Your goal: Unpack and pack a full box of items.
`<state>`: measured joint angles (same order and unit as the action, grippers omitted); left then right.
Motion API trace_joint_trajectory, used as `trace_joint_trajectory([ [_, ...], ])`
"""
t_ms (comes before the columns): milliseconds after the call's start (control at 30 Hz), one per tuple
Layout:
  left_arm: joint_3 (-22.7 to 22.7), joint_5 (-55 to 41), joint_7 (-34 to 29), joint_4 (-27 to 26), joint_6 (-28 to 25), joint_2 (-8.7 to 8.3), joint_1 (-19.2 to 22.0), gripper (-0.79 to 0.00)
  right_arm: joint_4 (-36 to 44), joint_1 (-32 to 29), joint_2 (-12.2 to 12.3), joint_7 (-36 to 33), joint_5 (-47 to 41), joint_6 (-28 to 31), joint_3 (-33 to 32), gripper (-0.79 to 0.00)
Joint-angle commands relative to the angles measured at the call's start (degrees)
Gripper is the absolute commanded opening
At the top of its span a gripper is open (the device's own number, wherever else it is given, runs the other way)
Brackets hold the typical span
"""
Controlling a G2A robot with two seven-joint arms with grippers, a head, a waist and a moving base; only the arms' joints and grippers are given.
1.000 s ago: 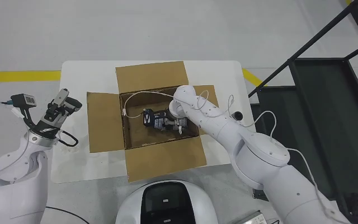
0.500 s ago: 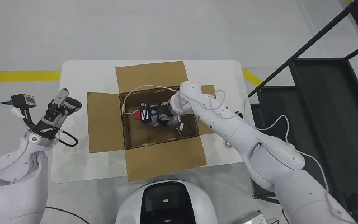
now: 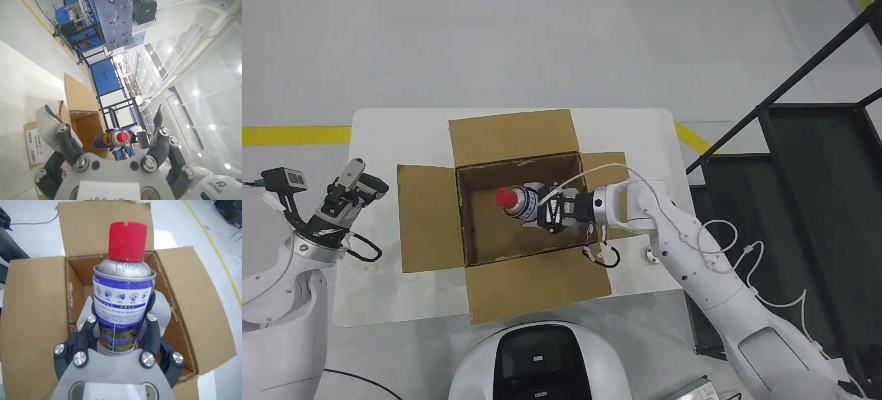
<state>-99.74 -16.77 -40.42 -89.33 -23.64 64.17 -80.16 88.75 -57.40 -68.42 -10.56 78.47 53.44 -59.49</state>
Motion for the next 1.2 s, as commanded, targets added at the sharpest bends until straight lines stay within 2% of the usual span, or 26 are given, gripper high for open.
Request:
trace_joint_trajectory([
  [0, 0.0, 0.0, 0.0, 0.0, 0.0, 0.0, 0.0, 0.0, 1.66, -1.91, 0.42, 2.81, 1.74, -1.08, -1.37, -0.785],
  [100, 0.0, 0.0, 0.0, 0.0, 0.0, 0.0, 0.0, 0.0, 2.47, -3.91, 0.74, 8.11, 2.71, -2.23, -2.33, -0.785],
  [1167, 0.0, 0.0, 0.0, 0.0, 0.0, 0.0, 0.0, 0.0, 2.64, -4.31, 0.78, 8.3, 2.53, -3.19, -2.7, -0.785],
])
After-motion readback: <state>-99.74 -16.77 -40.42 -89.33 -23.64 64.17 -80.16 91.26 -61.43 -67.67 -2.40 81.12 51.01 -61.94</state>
